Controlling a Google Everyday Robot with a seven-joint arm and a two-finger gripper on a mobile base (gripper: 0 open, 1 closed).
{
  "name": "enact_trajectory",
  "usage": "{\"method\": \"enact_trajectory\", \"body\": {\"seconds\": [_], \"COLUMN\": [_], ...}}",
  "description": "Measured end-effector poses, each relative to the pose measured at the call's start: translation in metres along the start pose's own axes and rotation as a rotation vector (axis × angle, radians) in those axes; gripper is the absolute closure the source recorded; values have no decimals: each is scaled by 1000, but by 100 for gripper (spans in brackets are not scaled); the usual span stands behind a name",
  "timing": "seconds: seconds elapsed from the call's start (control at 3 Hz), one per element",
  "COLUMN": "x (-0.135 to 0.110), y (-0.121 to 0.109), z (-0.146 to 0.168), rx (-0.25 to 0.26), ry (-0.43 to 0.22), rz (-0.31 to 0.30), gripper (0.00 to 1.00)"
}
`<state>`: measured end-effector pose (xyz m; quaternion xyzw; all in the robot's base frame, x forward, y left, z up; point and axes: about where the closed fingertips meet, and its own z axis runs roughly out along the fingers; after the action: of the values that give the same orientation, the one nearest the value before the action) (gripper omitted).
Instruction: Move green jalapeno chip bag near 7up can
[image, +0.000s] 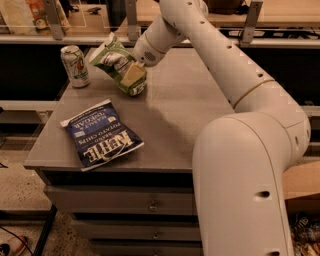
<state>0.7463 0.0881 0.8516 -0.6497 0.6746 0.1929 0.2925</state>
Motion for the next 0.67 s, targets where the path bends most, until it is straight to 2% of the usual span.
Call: {"method": "enact_trajectory", "body": {"seconds": [0.67], "x": [-20], "y": [15], "z": [15], "rx": [-65], "ry": [5], "rz": [-42], "gripper": [100]}}
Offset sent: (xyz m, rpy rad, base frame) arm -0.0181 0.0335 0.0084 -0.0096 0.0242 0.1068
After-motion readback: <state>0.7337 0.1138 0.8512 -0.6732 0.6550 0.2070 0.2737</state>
